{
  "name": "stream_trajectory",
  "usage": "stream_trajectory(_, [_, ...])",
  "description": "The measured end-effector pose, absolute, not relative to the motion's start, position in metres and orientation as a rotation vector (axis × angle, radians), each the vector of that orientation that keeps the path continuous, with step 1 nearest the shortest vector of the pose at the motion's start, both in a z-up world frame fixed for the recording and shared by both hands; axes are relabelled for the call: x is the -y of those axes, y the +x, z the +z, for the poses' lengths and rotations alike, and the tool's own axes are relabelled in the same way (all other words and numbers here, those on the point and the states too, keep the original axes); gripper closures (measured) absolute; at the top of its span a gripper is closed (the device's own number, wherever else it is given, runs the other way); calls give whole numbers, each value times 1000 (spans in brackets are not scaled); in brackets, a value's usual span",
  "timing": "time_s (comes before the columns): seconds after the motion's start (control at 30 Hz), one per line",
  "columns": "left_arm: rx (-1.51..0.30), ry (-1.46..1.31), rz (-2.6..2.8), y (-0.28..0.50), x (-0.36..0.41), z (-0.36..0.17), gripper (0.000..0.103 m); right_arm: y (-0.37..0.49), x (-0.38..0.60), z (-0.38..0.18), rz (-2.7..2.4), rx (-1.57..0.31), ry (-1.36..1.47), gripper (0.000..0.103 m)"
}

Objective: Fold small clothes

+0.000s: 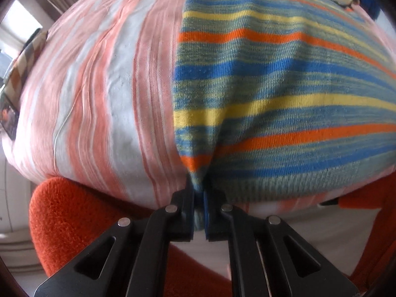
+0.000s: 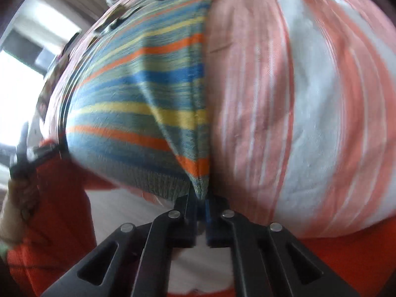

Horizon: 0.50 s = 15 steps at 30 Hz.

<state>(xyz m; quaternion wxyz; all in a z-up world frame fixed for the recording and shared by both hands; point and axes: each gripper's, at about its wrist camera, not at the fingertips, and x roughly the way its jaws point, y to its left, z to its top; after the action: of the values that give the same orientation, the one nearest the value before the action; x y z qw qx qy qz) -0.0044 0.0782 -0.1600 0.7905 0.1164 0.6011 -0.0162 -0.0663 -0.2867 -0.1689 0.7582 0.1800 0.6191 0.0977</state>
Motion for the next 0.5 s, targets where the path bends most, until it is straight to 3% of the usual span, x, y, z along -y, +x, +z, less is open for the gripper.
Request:
stream_trajectory(0.03, [-1291, 241, -41, -5, -78, -159, 96, -67, 286, -167, 218, -1351, 390, 99])
stream_trajectory(0.07, [-1290, 226, -47, -6, -78, -156, 89, -68, 287, -166, 228, -1349, 401, 98])
stream_trajectory(0.17, [-1268, 195, -20, -17, -85, -141, 49, -74, 294, -161, 215, -1388, 430, 85])
stream_trajectory(0.3, [-1140, 99, 14, -23, -104, -94, 35, -74, 303, -127, 110, -1345, 273, 77])
stream_trajectory(0.37, [-1052, 65, 43, -13, -110, -75, 28, -59, 309, -96, 65, -1272, 112, 68])
stream_trajectory(0.43, [-975, 45, 65, 4, -112, -64, 24, -27, 303, -63, 63, -1173, -12, 47])
stream_trajectory(0.5, [-896, 24, 107, 20, -118, -71, 23, 16, 287, -43, 104, -1093, -99, 46])
